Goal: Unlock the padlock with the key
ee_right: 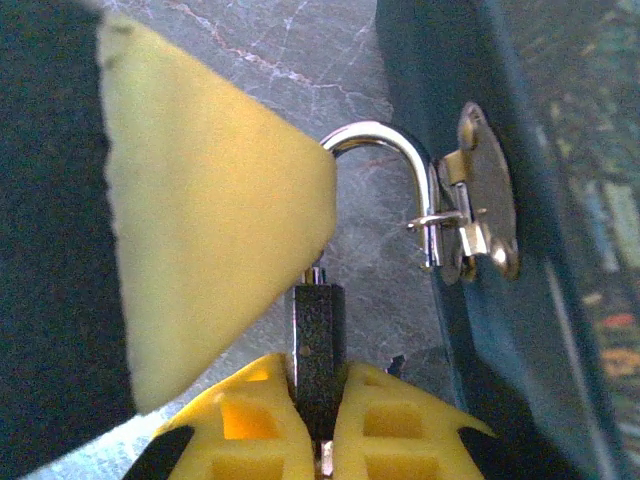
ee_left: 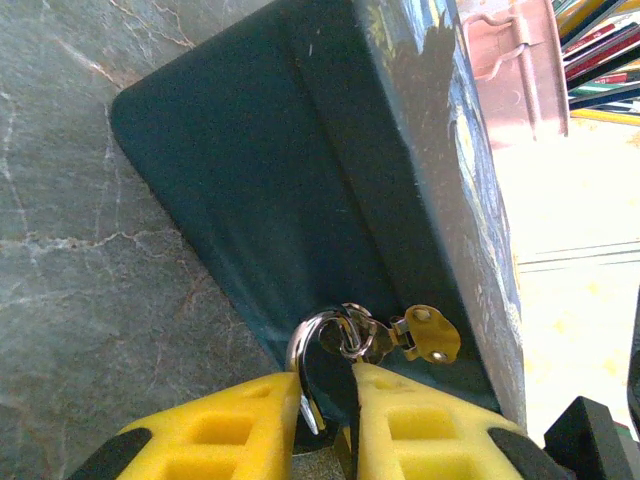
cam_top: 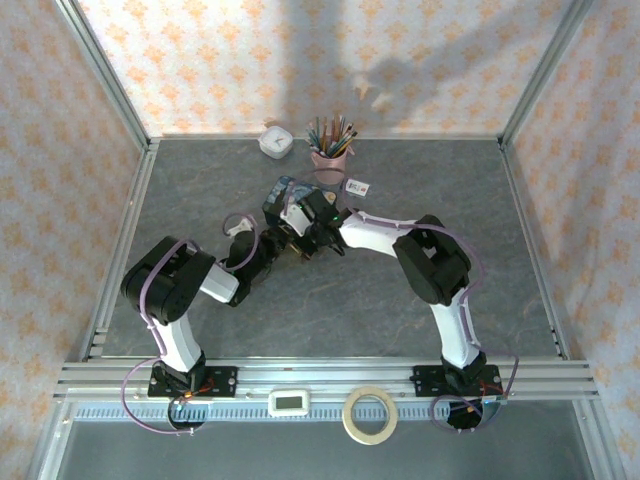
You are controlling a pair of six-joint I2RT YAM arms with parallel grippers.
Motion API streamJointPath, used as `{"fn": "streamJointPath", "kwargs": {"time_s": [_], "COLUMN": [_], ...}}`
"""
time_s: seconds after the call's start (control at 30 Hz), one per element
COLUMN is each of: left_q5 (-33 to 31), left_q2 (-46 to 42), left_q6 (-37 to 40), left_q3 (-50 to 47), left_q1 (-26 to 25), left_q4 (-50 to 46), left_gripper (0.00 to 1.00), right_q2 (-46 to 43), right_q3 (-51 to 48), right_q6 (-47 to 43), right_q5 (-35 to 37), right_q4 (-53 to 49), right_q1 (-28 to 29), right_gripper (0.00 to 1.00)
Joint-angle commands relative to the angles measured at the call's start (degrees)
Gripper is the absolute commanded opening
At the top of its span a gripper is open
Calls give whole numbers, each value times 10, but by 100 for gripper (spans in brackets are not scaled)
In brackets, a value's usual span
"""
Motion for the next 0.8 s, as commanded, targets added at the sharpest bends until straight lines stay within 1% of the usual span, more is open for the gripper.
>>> {"fn": "streamJointPath", "kwargs": {"time_s": [0.0, 0.13, 0.3, 0.37, 0.4, 0.43, 0.5, 0.57, 0.6, 0.7, 0.73, 0.77], "left_q5": [-9, -13, -13, -16, -17, -19, -20, -17, -15, -9, -9, -9], "left_q2": [16, 26, 30, 28, 27, 28, 30, 35, 37, 40, 40, 40], "left_q6": [6, 6, 4, 5, 6, 6, 6, 4, 3, 3, 2, 1], "left_q3": [9, 14, 19, 18, 17, 16, 17, 20, 22, 24, 24, 22], "left_q1": [-5, -5, -5, -5, -4, -4, -4, -3, -4, -4, -3, -3], "left_q4": [8, 9, 9, 7, 8, 9, 14, 21, 23, 26, 28, 30], "left_gripper": [21, 22, 35, 35, 33, 29, 16, 1, 0, 0, 0, 0], "right_q2": [-32, -43, -54, -61, -62, -63, -62, -63, -64, -78, -87, -99], "right_q3": [-14, -25, -32, -39, -42, -42, -41, -40, -41, -50, -58, -69], "right_q6": [10, 12, 14, 16, 17, 16, 17, 20, 22, 36, 45, 59], "right_q5": [-45, -68, -93, -99, -100, -100, -101, -99, -96, -78, -70, -63], "right_q4": [7, 14, 13, 18, 19, 19, 17, 14, 14, 17, 20, 27], "right_q1": [10, 9, 3, 0, -1, -1, -1, -1, -1, -1, -1, -1], "right_gripper": [0, 0, 0, 0, 0, 0, 0, 0, 0, 1, 8, 17]}}
